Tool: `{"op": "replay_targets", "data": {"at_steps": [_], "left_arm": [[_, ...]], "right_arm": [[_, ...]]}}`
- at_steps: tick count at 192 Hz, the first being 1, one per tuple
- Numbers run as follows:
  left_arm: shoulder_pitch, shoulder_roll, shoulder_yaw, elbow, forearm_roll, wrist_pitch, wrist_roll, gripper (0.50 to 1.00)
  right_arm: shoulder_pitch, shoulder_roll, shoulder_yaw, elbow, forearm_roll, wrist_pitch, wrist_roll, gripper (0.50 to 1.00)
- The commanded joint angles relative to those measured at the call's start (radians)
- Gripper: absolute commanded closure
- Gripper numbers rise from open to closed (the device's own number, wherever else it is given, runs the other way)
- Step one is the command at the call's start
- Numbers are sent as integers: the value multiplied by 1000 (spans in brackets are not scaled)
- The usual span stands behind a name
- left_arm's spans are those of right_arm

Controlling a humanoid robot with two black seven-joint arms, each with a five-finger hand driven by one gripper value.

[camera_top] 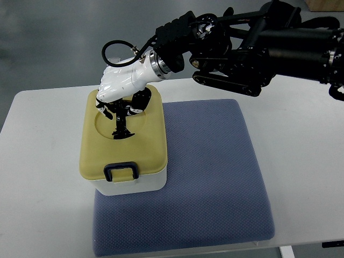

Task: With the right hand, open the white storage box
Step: 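Lower the right hand and close its fingers around the black lid handle, then lift the yellow lid off the box with the right hand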

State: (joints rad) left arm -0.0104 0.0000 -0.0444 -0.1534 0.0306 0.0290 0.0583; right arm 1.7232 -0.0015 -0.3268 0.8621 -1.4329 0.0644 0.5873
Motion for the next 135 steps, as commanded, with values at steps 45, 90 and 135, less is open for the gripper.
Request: {"op": "replay_targets", "data": {"at_steps": [45,90,135], "left_arm": [[0,0,0,0,0,0,0,500],[0,0,0,0,0,0,0,500],[0,0,0,0,0,0,0,500]], "right_arm": [[1,-3,-3,0,-3,-32,20,1000],[18,-6,-14,2,-4,-77,24,1000],[110,-23,0,11,-3,-78,24,1000]]}}
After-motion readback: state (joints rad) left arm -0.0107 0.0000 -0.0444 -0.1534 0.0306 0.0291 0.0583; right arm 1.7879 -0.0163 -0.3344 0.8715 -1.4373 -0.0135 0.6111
